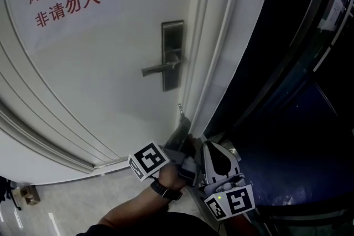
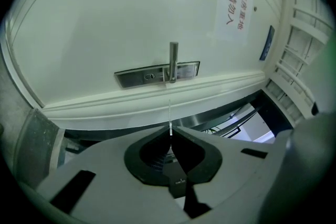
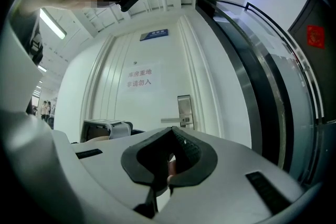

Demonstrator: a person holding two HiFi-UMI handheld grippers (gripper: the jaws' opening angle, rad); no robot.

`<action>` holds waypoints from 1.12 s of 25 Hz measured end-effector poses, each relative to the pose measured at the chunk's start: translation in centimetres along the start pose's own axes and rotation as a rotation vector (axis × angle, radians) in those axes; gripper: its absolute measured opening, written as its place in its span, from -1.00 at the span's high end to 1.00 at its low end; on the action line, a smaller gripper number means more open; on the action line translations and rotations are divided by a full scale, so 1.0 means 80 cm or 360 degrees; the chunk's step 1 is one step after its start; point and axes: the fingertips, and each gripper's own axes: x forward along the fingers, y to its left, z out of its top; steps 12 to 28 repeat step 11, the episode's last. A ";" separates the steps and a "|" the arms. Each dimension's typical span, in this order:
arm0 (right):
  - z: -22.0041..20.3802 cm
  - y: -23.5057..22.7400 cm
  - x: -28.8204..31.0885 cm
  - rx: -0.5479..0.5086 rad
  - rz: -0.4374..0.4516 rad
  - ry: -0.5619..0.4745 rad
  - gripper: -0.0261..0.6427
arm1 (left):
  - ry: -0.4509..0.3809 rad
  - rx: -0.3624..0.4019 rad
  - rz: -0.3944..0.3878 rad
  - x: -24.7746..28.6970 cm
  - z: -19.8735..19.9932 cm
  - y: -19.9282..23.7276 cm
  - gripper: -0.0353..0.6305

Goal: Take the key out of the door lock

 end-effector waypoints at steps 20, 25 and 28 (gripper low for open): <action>0.002 0.004 -0.013 -0.0019 0.0007 -0.0005 0.88 | 0.0014 0.0008 -0.0016 -0.007 -0.013 -0.004 0.89; 0.002 0.004 -0.013 -0.0019 0.0007 -0.0005 0.88 | 0.0014 0.0008 -0.0016 -0.007 -0.013 -0.004 0.89; 0.002 0.004 -0.013 -0.0019 0.0007 -0.0005 0.88 | 0.0014 0.0008 -0.0016 -0.007 -0.013 -0.004 0.89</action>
